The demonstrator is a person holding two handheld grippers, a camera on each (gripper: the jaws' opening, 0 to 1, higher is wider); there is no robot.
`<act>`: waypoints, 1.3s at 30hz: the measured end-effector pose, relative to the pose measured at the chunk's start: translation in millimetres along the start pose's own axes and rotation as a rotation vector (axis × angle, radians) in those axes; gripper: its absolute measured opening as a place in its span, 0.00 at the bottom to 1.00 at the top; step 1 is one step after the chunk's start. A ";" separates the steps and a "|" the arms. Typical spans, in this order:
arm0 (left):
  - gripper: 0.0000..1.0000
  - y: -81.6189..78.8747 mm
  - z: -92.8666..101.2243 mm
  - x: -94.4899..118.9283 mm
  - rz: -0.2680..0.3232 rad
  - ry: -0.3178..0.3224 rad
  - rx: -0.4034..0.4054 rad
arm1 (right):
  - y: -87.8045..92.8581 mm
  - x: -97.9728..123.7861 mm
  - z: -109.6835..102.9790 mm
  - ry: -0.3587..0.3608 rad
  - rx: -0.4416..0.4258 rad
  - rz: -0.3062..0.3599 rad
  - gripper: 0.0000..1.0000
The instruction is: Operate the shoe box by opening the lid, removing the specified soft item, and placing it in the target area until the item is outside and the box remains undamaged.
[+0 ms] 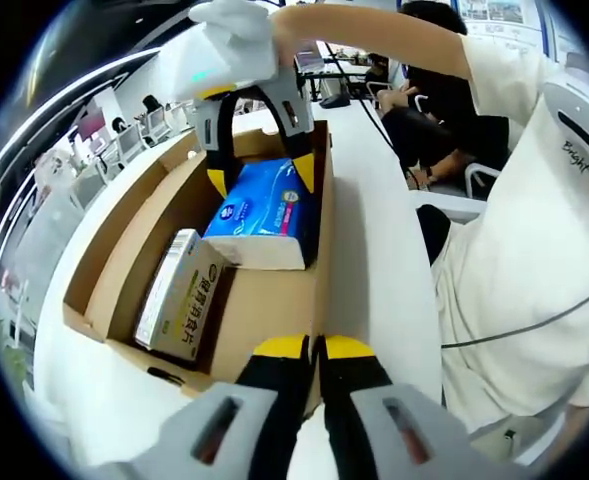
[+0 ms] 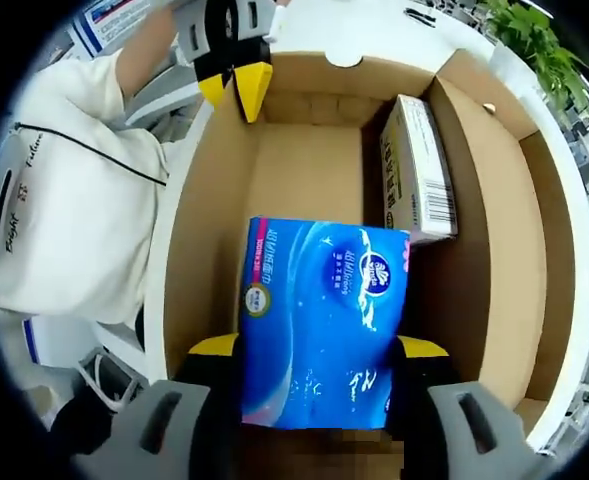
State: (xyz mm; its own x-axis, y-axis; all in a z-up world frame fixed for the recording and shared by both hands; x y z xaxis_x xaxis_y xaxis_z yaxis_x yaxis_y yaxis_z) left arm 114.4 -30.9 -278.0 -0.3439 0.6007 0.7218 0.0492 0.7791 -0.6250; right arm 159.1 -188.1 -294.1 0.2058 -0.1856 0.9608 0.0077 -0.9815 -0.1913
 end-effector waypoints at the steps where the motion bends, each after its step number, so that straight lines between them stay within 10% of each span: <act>1: 0.04 -0.1 0.0 -0.1 0.000 0.001 0.000 | -0.2 -0.7 -0.6 0.002 -0.003 -0.001 0.62; 26: 0.04 -0.4 -0.6 -0.1 -0.004 -0.001 -0.001 | 2.0 -34.7 24.3 -0.021 -0.071 -0.134 0.83; 39: 0.04 -0.4 -0.8 0.5 0.000 -0.002 -0.004 | 3.3 -31.8 6.9 -0.027 -0.073 -0.174 0.71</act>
State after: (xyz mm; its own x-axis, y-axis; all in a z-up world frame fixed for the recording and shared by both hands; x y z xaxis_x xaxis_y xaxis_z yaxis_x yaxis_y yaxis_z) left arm 115.0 -30.8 -277.2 -0.3459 0.6002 0.7212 0.0525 0.7798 -0.6238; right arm 159.3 -185.1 -326.7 0.2334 -0.0121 0.9723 -0.0254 -0.9997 -0.0063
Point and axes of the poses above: the point that each gripper's makers call its tool centre point, and the gripper's own axes: x roughly backward along the fingers, z roughly to its right, y roughly out of its underside, the point moved 2 cm from there along x, roughly backward along the fingers, and after that the axes turned 13 degrees about -y, right-handed, at the moved point
